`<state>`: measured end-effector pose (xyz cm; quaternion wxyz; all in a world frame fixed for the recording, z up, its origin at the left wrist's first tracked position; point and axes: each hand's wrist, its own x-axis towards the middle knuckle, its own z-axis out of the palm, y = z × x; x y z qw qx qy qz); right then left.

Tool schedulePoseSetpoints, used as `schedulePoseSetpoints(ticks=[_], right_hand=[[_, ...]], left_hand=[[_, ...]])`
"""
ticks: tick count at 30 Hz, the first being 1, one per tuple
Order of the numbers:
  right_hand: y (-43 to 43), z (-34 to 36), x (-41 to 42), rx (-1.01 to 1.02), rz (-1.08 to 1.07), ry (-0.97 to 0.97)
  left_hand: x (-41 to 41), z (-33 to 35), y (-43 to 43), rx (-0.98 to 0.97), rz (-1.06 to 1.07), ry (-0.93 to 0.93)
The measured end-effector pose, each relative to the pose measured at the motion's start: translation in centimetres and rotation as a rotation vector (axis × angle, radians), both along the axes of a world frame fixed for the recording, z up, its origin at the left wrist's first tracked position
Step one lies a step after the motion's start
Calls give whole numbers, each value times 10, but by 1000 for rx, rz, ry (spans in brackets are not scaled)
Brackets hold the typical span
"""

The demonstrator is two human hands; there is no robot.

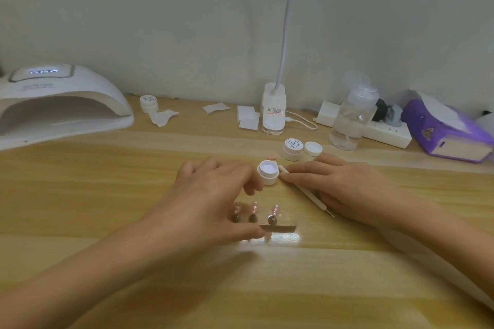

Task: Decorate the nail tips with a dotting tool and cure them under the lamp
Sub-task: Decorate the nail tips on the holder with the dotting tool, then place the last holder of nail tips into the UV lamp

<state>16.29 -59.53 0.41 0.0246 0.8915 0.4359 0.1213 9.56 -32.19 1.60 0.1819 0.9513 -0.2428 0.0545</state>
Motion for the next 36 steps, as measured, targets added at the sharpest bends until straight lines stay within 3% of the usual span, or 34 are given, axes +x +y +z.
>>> schedulePoseSetpoints(ticks=[4,9,14,20,26,31,34,36], right_hand=[[-1,0,-1,-26,-25,23],[-3,6,-3,-9,-90,113],[-2,16,-28,386,-98,310],[25,7,-49,200,-88,242],[37,6,-55,346,-136,272],[-14,16,-73,538,-265,335],[-79,21,-87,583,-419,252],[-127,19,-94,568,-558,181]], left_hand=[[0,-13,27,-15,30,87],[2,-19,39,-174,16,155],[1,-24,40,-258,8,141],[-1,-28,41,-325,8,99],[-10,-27,41,-289,-3,50],[-14,-16,25,-350,-48,-12],[-12,-12,-11,-381,-165,64],[-9,-12,-48,-304,-276,82]])
